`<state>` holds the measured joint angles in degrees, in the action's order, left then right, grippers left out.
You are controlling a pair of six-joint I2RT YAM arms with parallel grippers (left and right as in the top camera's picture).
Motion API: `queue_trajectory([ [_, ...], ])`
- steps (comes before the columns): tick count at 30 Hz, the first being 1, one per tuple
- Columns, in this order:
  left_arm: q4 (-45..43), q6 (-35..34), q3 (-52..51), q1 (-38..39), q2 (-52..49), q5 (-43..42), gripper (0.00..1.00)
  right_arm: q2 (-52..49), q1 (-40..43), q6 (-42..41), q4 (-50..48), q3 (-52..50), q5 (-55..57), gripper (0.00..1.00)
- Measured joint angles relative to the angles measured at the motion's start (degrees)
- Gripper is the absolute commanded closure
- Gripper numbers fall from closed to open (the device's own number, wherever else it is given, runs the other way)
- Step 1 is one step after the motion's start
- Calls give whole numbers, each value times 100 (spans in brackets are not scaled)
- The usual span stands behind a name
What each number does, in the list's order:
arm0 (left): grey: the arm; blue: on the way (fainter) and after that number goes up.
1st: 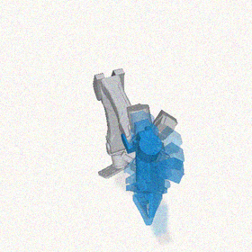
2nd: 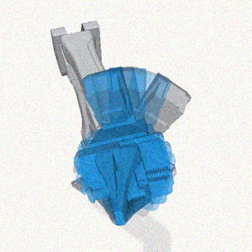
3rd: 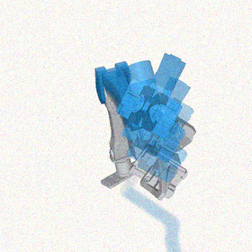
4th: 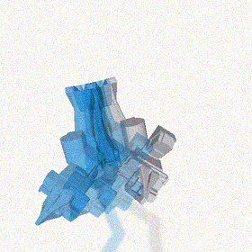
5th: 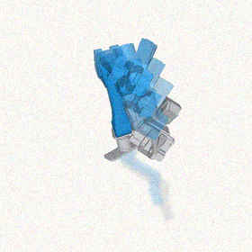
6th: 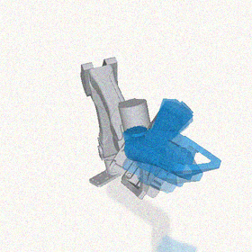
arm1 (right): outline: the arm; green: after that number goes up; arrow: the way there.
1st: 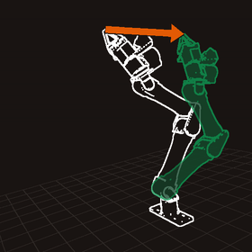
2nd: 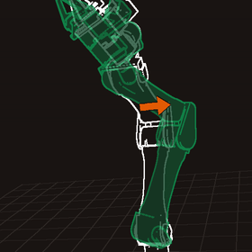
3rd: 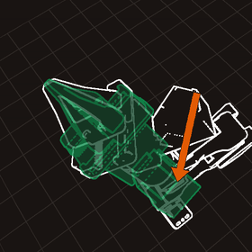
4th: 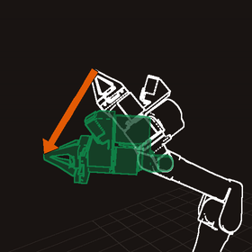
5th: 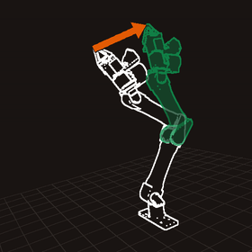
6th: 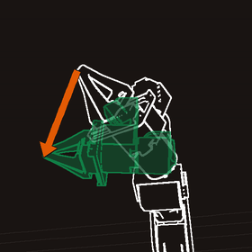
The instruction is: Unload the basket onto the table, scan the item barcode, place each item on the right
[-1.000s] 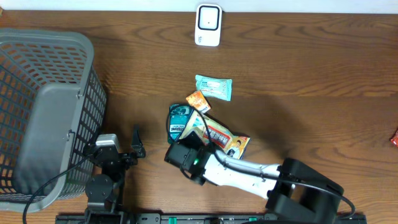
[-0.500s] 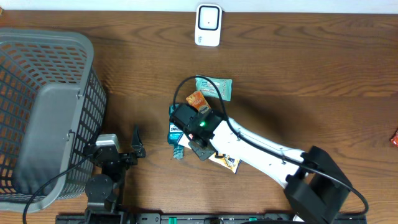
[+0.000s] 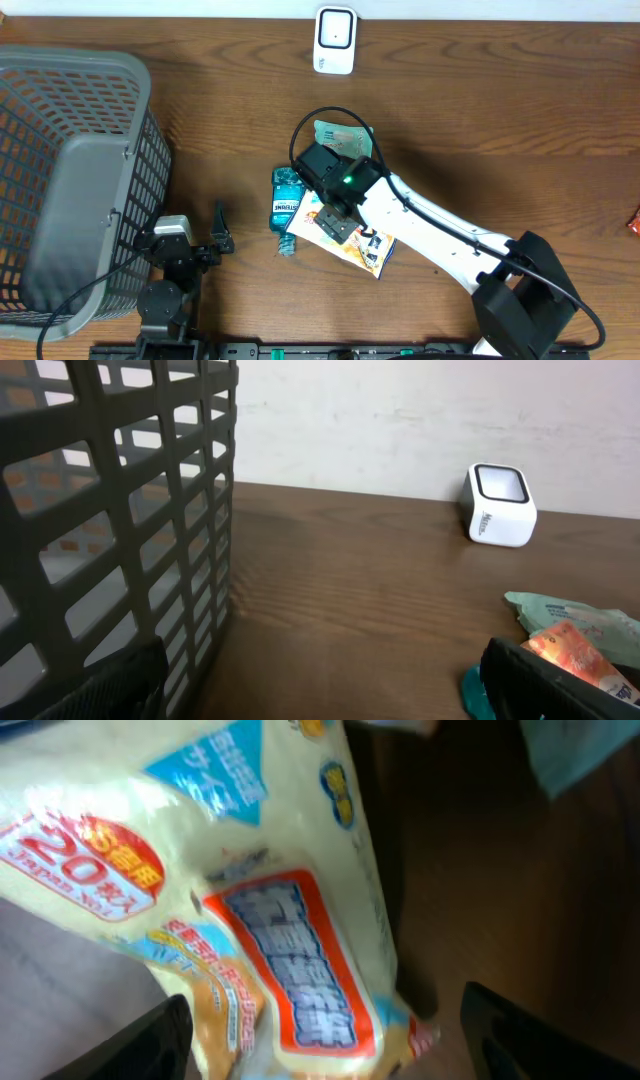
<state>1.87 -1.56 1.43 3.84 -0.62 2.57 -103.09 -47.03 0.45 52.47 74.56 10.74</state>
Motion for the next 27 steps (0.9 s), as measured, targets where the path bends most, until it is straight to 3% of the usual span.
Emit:
queue_trajectory([
  [3, 0, 0, 0, 0, 0, -2, 0, 0, -13, 155, -544, -330, -39, 13],
  [5, 0, 0, 0, 0, 0, -2, 0, 0, -13, 197, -673, -592, -57, 25],
  [8, 0, 0, 0, 0, 0, -2, 0, -2, 11, 262, -651, -951, -52, 60],
  [10, 0, 0, 0, 0, 0, 0, 0, -2, 57, 284, -645, -984, -44, 96],
  [20, 0, 0, 0, 0, 0, -2, 0, -2, 551, 42, -289, -398, 186, 99],
  [27, 0, 0, 0, 0, 0, 0, 0, -2, 557, -428, -205, 313, 2527, 99],
])
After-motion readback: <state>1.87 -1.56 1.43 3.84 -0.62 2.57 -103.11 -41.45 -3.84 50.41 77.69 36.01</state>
